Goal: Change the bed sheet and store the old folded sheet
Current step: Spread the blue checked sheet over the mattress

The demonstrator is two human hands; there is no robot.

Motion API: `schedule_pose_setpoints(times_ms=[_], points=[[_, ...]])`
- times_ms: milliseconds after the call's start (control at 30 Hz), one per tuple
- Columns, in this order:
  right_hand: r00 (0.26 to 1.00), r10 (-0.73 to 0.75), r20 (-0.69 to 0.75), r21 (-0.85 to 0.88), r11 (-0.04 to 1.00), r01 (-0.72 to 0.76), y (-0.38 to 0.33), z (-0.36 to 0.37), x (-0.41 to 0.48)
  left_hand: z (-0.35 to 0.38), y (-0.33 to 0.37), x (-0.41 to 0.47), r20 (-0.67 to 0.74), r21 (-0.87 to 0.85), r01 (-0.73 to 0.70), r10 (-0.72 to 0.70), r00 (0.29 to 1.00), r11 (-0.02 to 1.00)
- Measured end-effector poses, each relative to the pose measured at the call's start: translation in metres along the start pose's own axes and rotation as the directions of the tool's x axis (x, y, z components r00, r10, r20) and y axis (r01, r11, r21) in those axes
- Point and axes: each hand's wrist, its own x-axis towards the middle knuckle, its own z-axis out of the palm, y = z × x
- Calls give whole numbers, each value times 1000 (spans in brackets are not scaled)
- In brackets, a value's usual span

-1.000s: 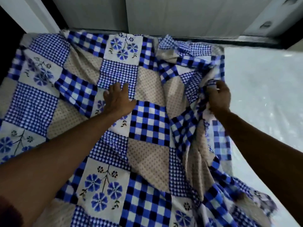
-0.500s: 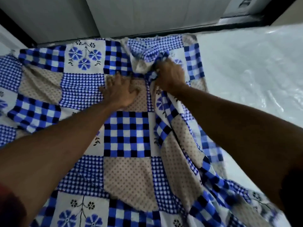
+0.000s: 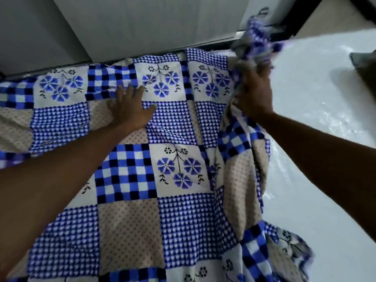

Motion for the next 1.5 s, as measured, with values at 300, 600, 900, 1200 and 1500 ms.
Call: schedule_pose_setpoints(times_ms=[300,600,900,1200,1500], points=[[864,-81,496,-252,940,232,-8,25,-27,46,116,-16,225,9,-148,143,964,989],[903,86,422,-515,842,160,96,-45,51,32,144,20,334,-107,57,-19,942,993],[974,32,226,-365,929,55,102,-77,55,33,149,49,314,12,45,-46,948,999],[813,-27,581,-458,815,355,137,-32,-18,50,180,23,-49,-17,-50,49,998,999],[886,-25,464,-373,901,220,149,-101,-35,72,194,-62,-30,-47,-240,238,971,970]])
